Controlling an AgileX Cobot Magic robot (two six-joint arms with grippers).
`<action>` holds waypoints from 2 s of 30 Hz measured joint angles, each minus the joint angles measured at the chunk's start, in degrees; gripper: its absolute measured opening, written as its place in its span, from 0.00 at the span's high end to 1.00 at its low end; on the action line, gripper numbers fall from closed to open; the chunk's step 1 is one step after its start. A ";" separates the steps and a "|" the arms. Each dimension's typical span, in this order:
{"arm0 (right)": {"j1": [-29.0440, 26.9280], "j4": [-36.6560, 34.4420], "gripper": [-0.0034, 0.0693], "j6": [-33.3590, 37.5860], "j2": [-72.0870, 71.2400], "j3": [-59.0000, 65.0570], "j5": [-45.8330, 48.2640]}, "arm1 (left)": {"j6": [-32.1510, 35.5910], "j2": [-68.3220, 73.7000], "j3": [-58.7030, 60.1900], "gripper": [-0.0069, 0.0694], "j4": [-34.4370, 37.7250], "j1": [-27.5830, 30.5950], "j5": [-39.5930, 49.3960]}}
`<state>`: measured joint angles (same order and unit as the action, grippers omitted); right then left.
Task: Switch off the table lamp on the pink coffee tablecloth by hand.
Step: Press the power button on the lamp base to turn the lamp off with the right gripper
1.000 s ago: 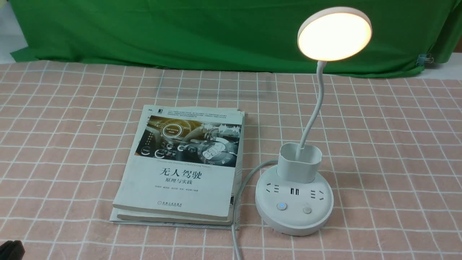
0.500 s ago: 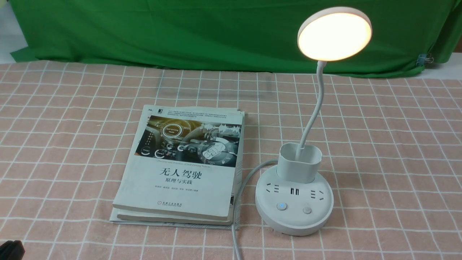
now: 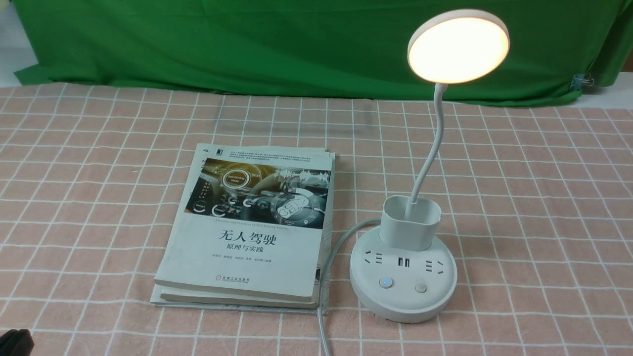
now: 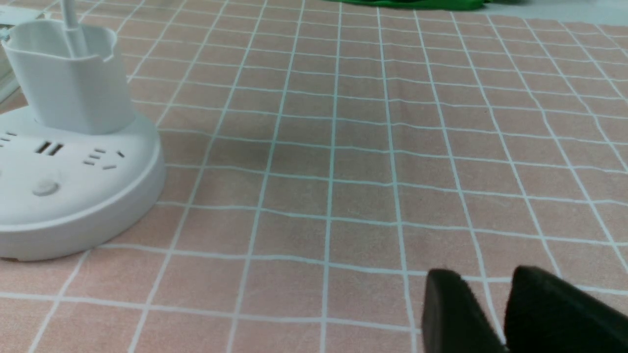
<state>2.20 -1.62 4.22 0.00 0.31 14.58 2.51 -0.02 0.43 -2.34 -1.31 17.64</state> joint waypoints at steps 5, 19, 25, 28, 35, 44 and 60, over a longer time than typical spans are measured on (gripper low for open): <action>0.00 0.00 0.62 0.00 0.00 0.00 0.00 | 0.00 0.00 0.00 0.90 0.00 0.00 0.00; 0.00 -5.76 0.62 -16.90 0.00 0.00 -14.08 | 0.00 0.00 0.00 0.90 0.00 0.00 0.00; 0.00 -5.86 0.62 -19.31 0.00 0.00 -18.83 | 0.00 0.00 0.00 0.90 0.00 0.00 0.00; 0.00 -5.86 0.63 -21.61 0.00 0.00 -18.89 | 0.00 0.00 0.00 0.90 -0.33 0.00 0.00; 0.00 -6.01 0.87 -19.40 6.85 -13.32 0.19 | 0.00 0.00 0.00 0.90 -0.37 0.00 0.00; 0.00 -6.06 0.90 -5.03 37.41 -42.98 37.72 | 0.00 0.00 0.00 0.90 -0.39 0.00 0.00; 25.74 -8.90 0.90 -7.78 79.08 -50.66 28.87 | 0.00 0.00 0.00 0.90 -0.39 0.00 0.00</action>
<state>27.94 -10.52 -3.55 79.08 -50.35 43.45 2.51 -0.02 0.43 -2.74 -1.31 17.64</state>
